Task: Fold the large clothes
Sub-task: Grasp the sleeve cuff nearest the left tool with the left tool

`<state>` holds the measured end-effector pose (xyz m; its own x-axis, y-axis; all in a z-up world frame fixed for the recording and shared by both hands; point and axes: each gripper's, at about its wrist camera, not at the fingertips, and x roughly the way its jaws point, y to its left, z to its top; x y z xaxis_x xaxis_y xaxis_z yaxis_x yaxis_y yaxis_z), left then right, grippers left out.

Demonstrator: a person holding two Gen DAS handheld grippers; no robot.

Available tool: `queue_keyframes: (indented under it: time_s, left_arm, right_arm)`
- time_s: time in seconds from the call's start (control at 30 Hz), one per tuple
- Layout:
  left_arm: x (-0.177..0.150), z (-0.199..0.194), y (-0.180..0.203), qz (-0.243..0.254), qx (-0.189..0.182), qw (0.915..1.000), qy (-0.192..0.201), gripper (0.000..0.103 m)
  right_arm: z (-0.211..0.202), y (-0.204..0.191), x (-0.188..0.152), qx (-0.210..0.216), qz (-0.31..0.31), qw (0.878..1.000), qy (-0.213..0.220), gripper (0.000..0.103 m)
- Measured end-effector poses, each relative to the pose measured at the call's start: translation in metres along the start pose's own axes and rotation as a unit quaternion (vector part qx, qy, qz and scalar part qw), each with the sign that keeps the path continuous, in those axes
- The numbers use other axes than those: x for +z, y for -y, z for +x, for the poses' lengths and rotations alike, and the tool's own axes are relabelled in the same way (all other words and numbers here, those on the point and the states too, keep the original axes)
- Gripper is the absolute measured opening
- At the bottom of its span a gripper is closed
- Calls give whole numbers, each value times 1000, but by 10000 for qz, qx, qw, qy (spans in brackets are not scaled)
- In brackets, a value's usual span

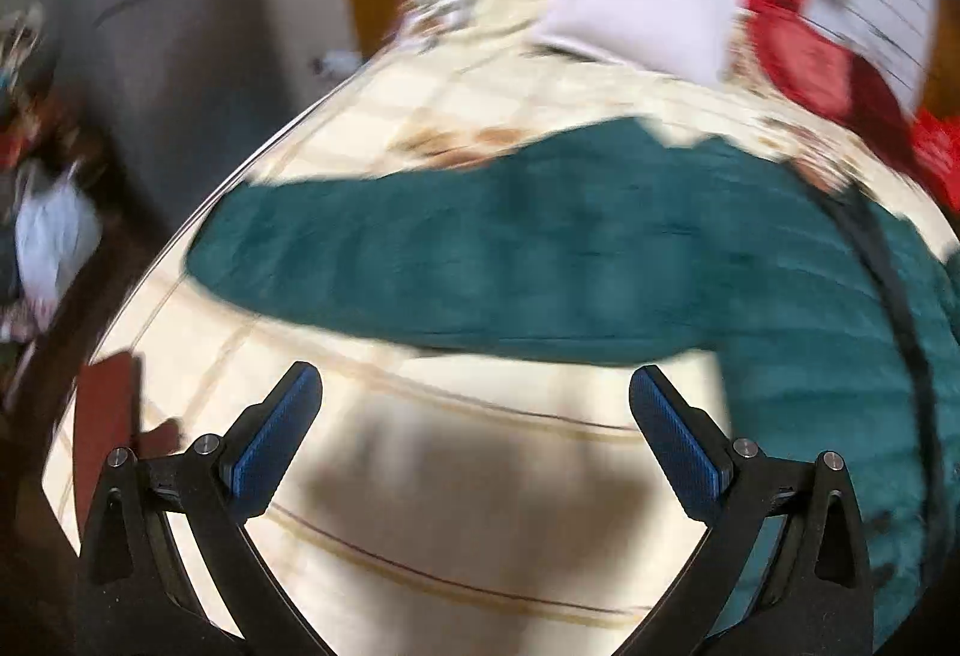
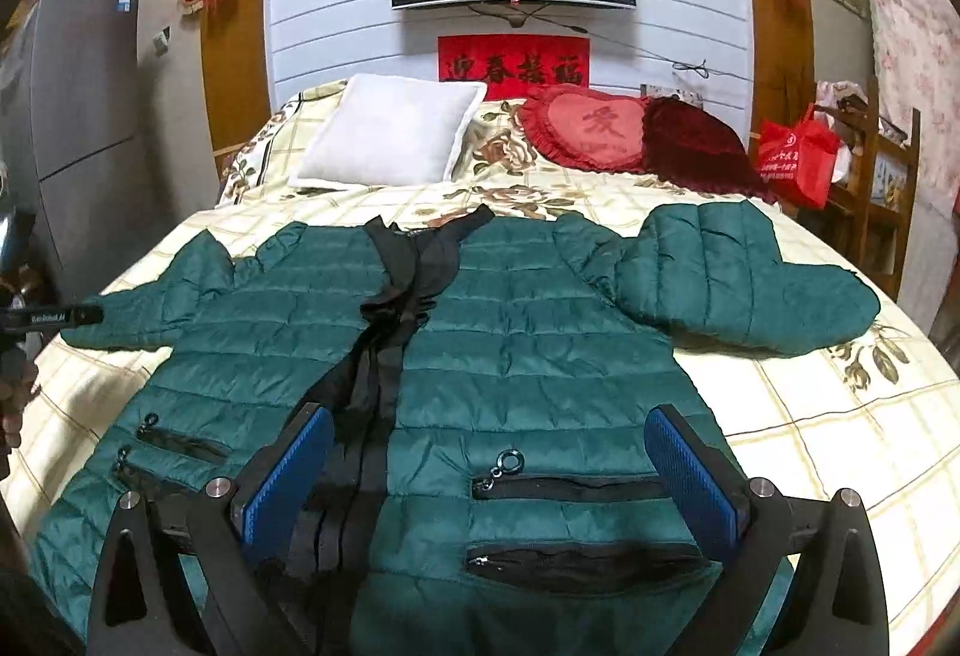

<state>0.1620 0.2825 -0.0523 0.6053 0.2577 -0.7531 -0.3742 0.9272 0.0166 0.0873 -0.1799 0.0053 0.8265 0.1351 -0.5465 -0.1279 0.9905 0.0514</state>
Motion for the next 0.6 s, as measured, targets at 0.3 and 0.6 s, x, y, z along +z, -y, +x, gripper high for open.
queue_keyframes:
  time_s: [0.3, 0.6]
  left_arm:
    - [19, 64, -148, -1407, 233, 9893, -312, 101]
    - [33, 108, -190, -1854, -226, 9820, -286, 97]
  right_arm:
    - [6, -6, 3, 72, -26, 10000, 9, 103]
    - [23, -11, 8, 243, 38, 9996, -155, 103]
